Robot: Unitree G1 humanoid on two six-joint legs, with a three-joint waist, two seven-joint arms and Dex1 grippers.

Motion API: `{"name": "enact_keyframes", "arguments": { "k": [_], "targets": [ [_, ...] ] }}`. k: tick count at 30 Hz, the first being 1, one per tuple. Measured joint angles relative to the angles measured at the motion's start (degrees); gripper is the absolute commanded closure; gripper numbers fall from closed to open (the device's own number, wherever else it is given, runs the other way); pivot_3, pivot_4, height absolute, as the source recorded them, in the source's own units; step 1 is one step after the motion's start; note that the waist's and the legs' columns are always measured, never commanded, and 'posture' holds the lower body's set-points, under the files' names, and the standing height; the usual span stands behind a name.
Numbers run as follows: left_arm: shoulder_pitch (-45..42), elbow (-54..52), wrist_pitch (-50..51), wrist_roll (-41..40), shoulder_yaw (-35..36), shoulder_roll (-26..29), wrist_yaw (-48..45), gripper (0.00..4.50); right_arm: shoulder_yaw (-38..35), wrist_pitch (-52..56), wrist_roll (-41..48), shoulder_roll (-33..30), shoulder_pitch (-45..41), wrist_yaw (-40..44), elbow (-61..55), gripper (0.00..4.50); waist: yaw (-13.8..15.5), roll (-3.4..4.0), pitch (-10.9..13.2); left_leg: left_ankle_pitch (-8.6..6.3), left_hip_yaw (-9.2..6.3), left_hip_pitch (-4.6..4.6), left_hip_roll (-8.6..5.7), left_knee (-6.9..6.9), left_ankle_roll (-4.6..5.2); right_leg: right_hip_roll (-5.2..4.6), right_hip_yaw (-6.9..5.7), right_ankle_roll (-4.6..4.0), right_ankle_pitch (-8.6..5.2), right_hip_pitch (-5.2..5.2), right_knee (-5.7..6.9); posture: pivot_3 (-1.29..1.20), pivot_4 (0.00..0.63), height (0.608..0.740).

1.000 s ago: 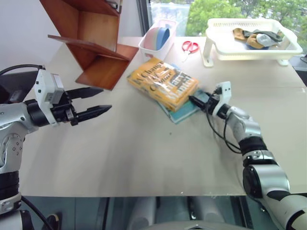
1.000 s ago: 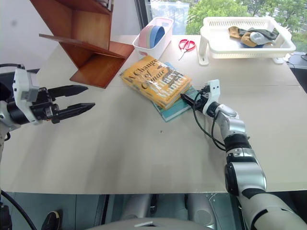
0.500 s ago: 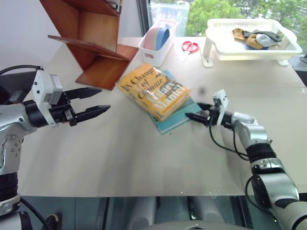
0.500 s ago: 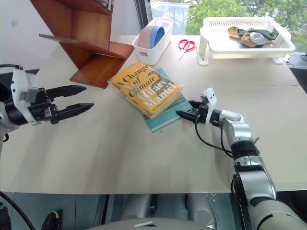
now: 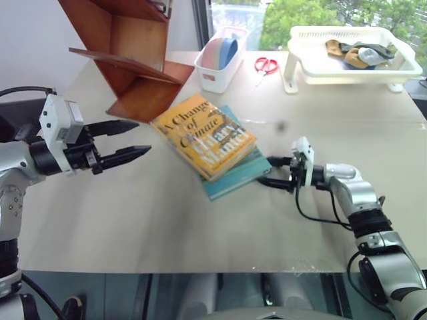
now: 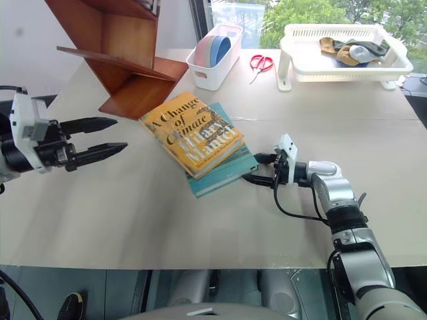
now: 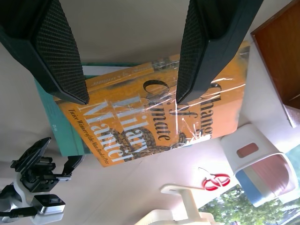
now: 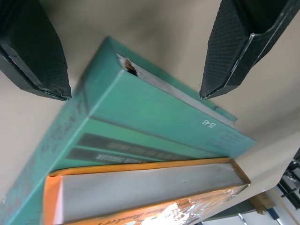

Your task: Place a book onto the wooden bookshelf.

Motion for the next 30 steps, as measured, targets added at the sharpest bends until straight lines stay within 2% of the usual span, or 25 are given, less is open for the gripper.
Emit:
{"name": "enact_keyframes", "arguments": {
  "k": [6, 10, 17, 19, 24, 30],
  "targets": [
    [0.7, 0.7, 0.5, 0.0, 0.7, 0.8, -0.7, 1.38, -2.8, -4.4, -0.8, 2.1, -7.5, -5.5, 8.2, 0.0, -0.3, -0.02, 0.0, 0.0, 0.01, 0.01, 0.02, -0.02, 0.0, 0.03, -0.02, 0.0, 0.0, -0.01, 0.01, 0.0, 0.15, 0.74],
    [2.3, 0.7, 3.9, -0.1, 2.3, 2.1, 0.1, 1.38, -2.8, -5.1, -0.8, 5.3, -10.0, -5.7, 12.5, 0.0, -0.4, -0.01, 0.0, 0.0, 0.01, -0.04, 0.01, -0.07, 0.0, 0.02, 0.02, 0.0, 0.0, -0.09, -0.02, 0.0, 0.15, 0.74],
    [6.6, 0.4, 9.8, -0.4, 5.2, 3.1, 0.7, 1.38, -1.4, -7.4, -3.7, 6.8, -13.1, -4.8, 18.7, 0.0, -0.4, -0.02, 0.0, 0.0, 0.0, -0.1, 0.01, -0.07, -0.01, 0.03, -0.01, 0.0, 0.0, -0.17, 0.0, 0.0, 0.15, 0.74],
    [7.1, 0.2, 10.7, -0.4, 6.2, 3.5, 0.7, 1.38, -0.6, -8.8, -4.3, 7.3, -13.2, -3.5, 19.1, 0.0, -0.4, -0.01, 0.0, 0.0, 0.0, -0.08, 0.01, -0.08, -0.01, 0.02, 0.01, 0.0, 0.0, -0.18, 0.01, 0.0, 0.15, 0.74],
    [8.4, -0.4, 13.2, -0.6, 8.1, 4.1, 1.1, 1.38, 4.3, -8.6, -4.1, 6.4, -10.3, 10.3, 14.6, 0.0, -0.3, -0.04, 0.0, 0.0, -0.01, -0.09, 0.02, -0.08, -0.01, 0.02, 0.0, 0.0, 0.0, -0.18, 0.0, 0.0, 0.15, 0.74],
    [10.6, -0.6, 15.7, -0.8, 11.4, 4.2, 0.4, 1.38, 6.0, -8.3, -4.8, 6.1, -8.8, 12.4, 12.2, 0.0, -0.4, -0.06, 0.0, 0.0, -0.02, -0.07, 0.04, -0.08, -0.02, 0.02, -0.01, 0.0, 0.0, -0.18, 0.02, 0.0, 0.15, 0.74]
  ]
}}
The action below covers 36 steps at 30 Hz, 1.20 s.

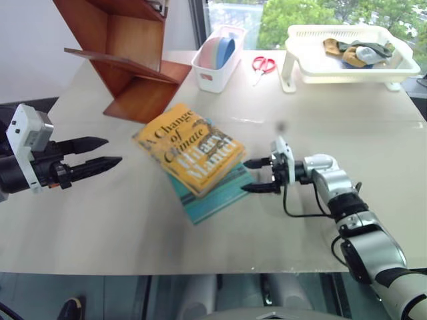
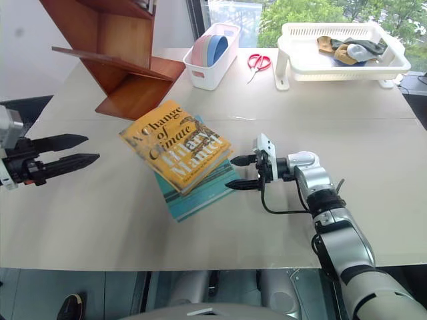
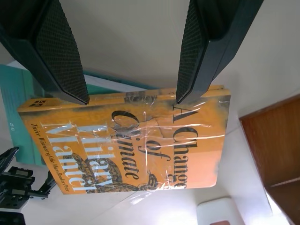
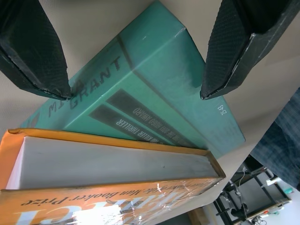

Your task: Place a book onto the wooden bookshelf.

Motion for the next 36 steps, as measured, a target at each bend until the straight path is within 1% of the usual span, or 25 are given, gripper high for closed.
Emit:
{"name": "enact_keyframes", "arguments": {
  "k": [4, 9, 11, 13, 15, 16, 20, 24, 28, 33, 36],
  "targets": [
    [2.1, 0.2, 0.3, 0.2, 1.4, 0.7, -1.5, 1.38, -0.7, -2.1, -0.3, -0.1, -0.4, -2.3, 0.6, 0.0, -0.1, -0.01, 0.0, 0.0, 0.01, 0.02, 0.0, 0.0, -0.01, -0.01, 0.01, 0.0, 0.0, 0.0, 0.01, 0.0, 0.15, 0.74],
    [5.0, 2.3, 0.1, 1.4, 6.2, 2.9, -4.5, 1.38, -5.4, -1.9, 0.5, -3.2, -3.4, -5.1, 3.5, 0.0, 0.2, 0.02, 0.0, 0.0, 0.04, -0.01, -0.02, 0.0, -0.01, -0.06, 0.02, -0.01, 0.01, -0.04, -0.01, 0.0, 0.15, 0.74],
    [6.0, 3.6, -0.6, 2.1, 7.9, 3.8, -6.1, 1.38, -8.2, -1.8, 1.9, -3.1, -6.8, -6.5, 5.3, 0.0, 0.0, 0.02, 0.0, 0.0, 0.06, -0.01, 0.0, -0.04, -0.02, -0.04, 0.04, -0.02, 0.01, -0.08, 0.01, 0.0, 0.15, 0.74],
    [7.3, 4.3, -0.8, 2.7, 9.7, 5.0, -8.5, 1.38, -10.6, -1.7, 2.8, -1.6, -11.7, -8.7, 7.8, 0.0, -0.3, 0.01, 0.0, 0.0, 0.07, -0.02, 0.02, -0.09, -0.02, -0.04, 0.04, -0.03, 0.01, -0.1, 0.01, 0.0, 0.15, 0.74],
    [7.8, 4.5, -0.7, 2.9, 10.6, 5.2, -9.5, 1.38, -10.9, -1.9, 2.8, -0.6, -13.3, -9.7, 9.6, 0.0, -0.7, 0.0, 0.0, -0.01, 0.07, -0.06, 0.01, -0.13, -0.03, -0.05, 0.04, -0.03, 0.01, -0.11, -0.05, 0.0, 0.15, 0.74],
    [8.2, 4.7, -0.5, 3.1, 11.4, 5.4, -10.1, 1.38, -10.8, -2.0, 2.0, 0.7, -14.8, -11.1, 12.7, 0.0, -0.8, 0.01, 0.0, -0.01, 0.09, -0.08, 0.01, -0.13, -0.03, -0.04, 0.05, -0.03, 0.01, -0.14, -0.04, 0.0, 0.15, 0.74],
    [9.1, 4.5, 0.4, 3.3, 13.2, 5.7, -11.2, 1.38, -9.6, -3.4, -0.8, 4.1, -17.7, -13.5, 19.0, 0.0, -1.1, 0.02, 0.0, -0.01, 0.14, -0.09, 0.01, -0.16, -0.04, -0.03, 0.1, -0.03, 0.01, -0.23, -0.01, 0.0, 0.15, 0.74],
    [12.7, 3.0, 1.9, 3.7, 15.9, 5.6, -12.5, 1.38, -8.5, -4.5, -2.5, 7.7, -18.1, -12.4, 21.7, 0.0, -1.2, 0.02, 0.1, -0.01, 0.22, -0.14, 0.02, -0.22, -0.04, -0.03, 0.17, -0.03, 0.01, -0.33, 0.02, 0.0, 0.15, 0.74],
    [14.2, 1.7, 2.9, 3.7, 18.2, 5.5, -12.4, 1.38, -7.0, -4.6, -3.1, 10.2, -17.9, -9.2, 21.0, 0.0, -1.2, 0.01, 0.1, 0.0, 0.22, -0.14, 0.03, -0.21, -0.05, -0.03, 0.17, -0.03, 0.01, -0.35, 0.04, 0.0, 0.15, 0.74],
    [16.6, 0.0, 4.1, 3.7, 20.0, 4.3, -12.9, 1.38, -5.5, -4.5, -3.1, 11.0, -16.3, -5.5, 15.5, 0.0, -1.1, 0.0, 0.0, -0.01, 0.2, -0.13, 0.03, -0.22, -0.06, -0.03, 0.16, -0.03, 0.01, -0.4, 0.05, 0.0, 0.15, 0.74],
    [16.7, -0.3, 4.3, 3.6, 20.0, 3.7, -12.7, 1.38, -3.3, -4.2, -3.3, 10.9, -13.3, -3.2, 10.2, 0.0, -1.1, -0.01, 0.0, -0.01, 0.21, -0.13, 0.04, -0.21, -0.06, -0.04, 0.17, -0.03, 0.01, -0.4, 0.06, 0.0, 0.15, 0.74]
  ]
}}
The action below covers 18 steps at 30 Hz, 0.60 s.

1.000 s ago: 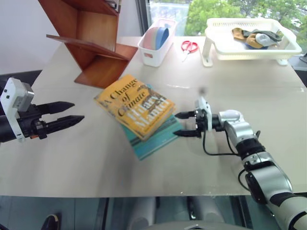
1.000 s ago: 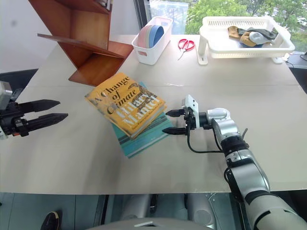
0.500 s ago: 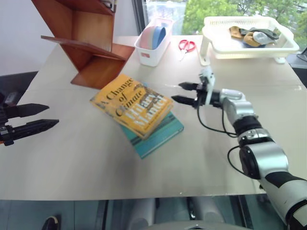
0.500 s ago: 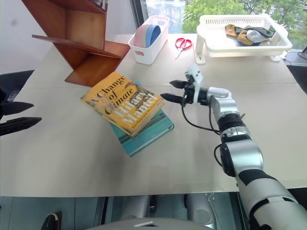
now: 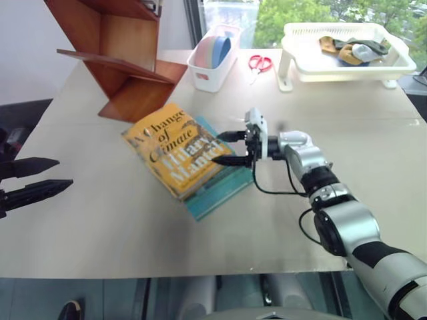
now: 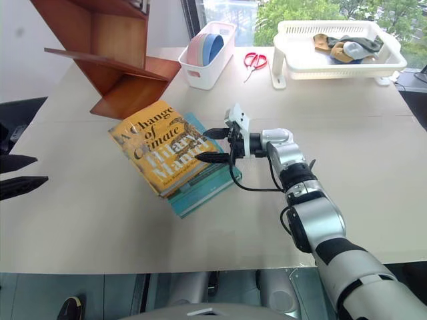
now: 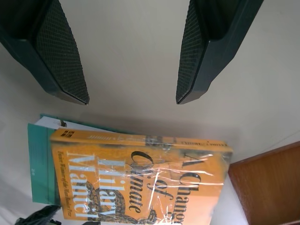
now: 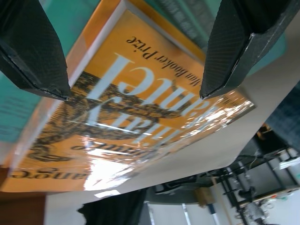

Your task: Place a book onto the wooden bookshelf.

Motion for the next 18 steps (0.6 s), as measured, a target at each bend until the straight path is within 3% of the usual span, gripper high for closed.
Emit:
{"name": "enact_keyframes", "arguments": {
  "k": [12, 18],
  "targets": [
    [-4.3, 0.3, 0.0, -1.6, -5.8, -3.9, 3.5, 1.38, 4.8, 6.2, 0.2, -4.1, 7.4, 1.4, -17.5, 0.0, 0.2, -0.03, 0.0, 0.0, 0.0, 0.0, 0.01, 0.03, -0.01, -0.03, 0.0, -0.01, 0.01, -0.01, 0.03, 0.0, 0.15, 0.74],
    [-9.1, 3.7, 8.5, -4.4, -12.2, -9.8, 13.4, 1.38, 1.4, 9.6, 4.1, -14.2, 11.2, 2.3, -27.4, 0.0, 0.8, -0.1, 0.0, -0.01, -0.03, -0.08, -0.02, 0.08, 0.01, -0.09, -0.03, 0.0, 0.01, 0.01, 0.0, 0.0, 0.15, 0.74]
  ]
}}
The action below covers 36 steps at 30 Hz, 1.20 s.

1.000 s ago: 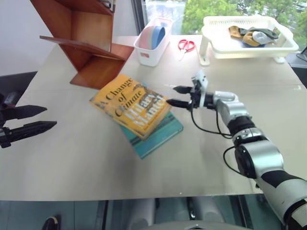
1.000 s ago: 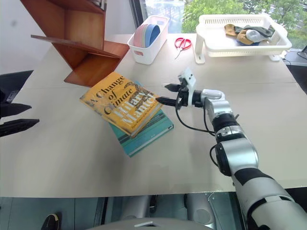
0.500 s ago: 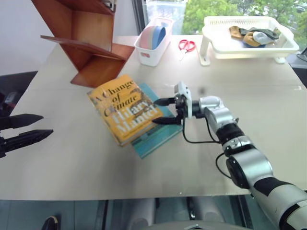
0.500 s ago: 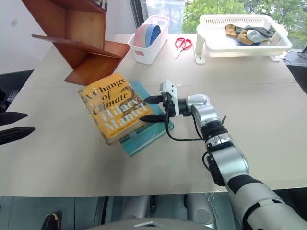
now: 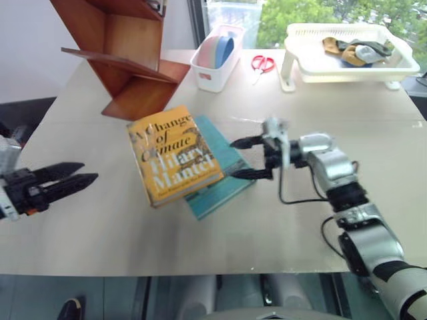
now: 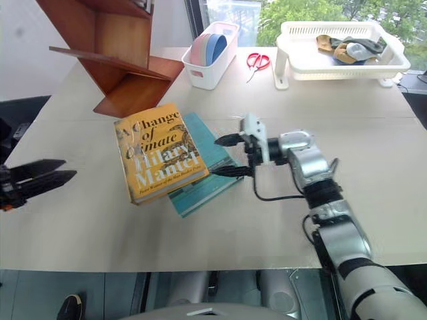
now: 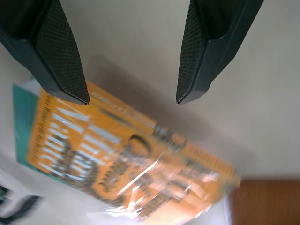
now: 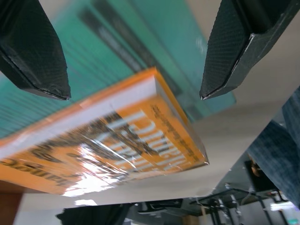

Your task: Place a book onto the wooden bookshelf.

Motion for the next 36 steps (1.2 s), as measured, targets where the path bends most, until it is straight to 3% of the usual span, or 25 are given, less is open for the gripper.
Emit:
{"name": "enact_keyframes", "arguments": {
  "k": [12, 18, 23, 32, 35, 36],
  "targets": [
    [-14.2, 13.8, 18.2, -10.5, -6.4, -13.8, 12.0, 1.38, -15.2, 12.5, 17.5, -24.8, 14.9, 4.6, -23.4, 0.0, 0.9, -0.08, 0.0, 0.0, -0.09, 0.05, -0.01, 0.19, 0.01, -0.08, -0.08, 0.01, 0.01, 0.24, -0.01, 0.0, 0.15, 0.74],
    [-22.6, 24.2, 19.2, -11.4, -10.5, -17.9, 13.6, 1.38, -24.7, 19.7, 27.8, -30.4, 19.2, 2.9, -29.5, 0.0, 0.9, -0.14, 0.0, 0.0, -0.19, 0.11, -0.01, 0.32, 0.01, -0.02, -0.19, 0.01, 0.01, 0.41, 0.0, 0.0, 0.15, 0.74],
    [-28.8, 32.3, 19.7, -11.8, -10.4, -18.3, 13.8, 1.38, -29.0, 20.8, 29.7, -32.4, 24.4, 0.9, -31.0, 0.0, 1.1, -0.2, -0.1, 0.0, -0.22, 0.08, -0.06, 0.34, 0.01, -0.02, -0.24, 0.01, 0.0, 0.45, -0.01, 0.0, 0.15, 0.74],
    [-40.3, 50.1, 13.6, -5.4, -17.6, -16.8, 7.9, 1.38, -33.6, 21.8, 32.7, -35.4, 28.1, -1.5, -33.0, 0.0, 1.0, -0.2, -0.1, 0.0, -0.18, 0.12, -0.1, 0.39, 0.01, 0.01, -0.33, 0.01, 0.0, 0.57, -0.04, 0.0, 0.15, 0.74],
    [-42.6, 53.5, 12.4, -4.3, -19.2, -16.7, 5.4, 2.08, -33.7, 21.7, 32.9, -35.4, 28.8, -2.1, -33.0, 0.0, 1.0, -0.2, -0.1, 0.0, -0.17, 0.09, -0.11, 0.41, 0.01, 0.01, -0.35, 0.02, 0.0, 0.58, -0.04, 0.0, 0.15, 0.74],
    [-43.0, 53.9, 12.4, -4.2, -19.5, -16.6, 4.3, 2.51, -33.7, 21.6, 32.9, -35.4, 28.8, -2.2, -33.0, 0.0, 1.0, -0.2, -0.1, 0.0, -0.17, 0.09, -0.11, 0.41, 0.01, 0.01, -0.35, 0.02, 0.0, 0.58, -0.04, 0.0, 0.15, 0.74]
  ]
}}
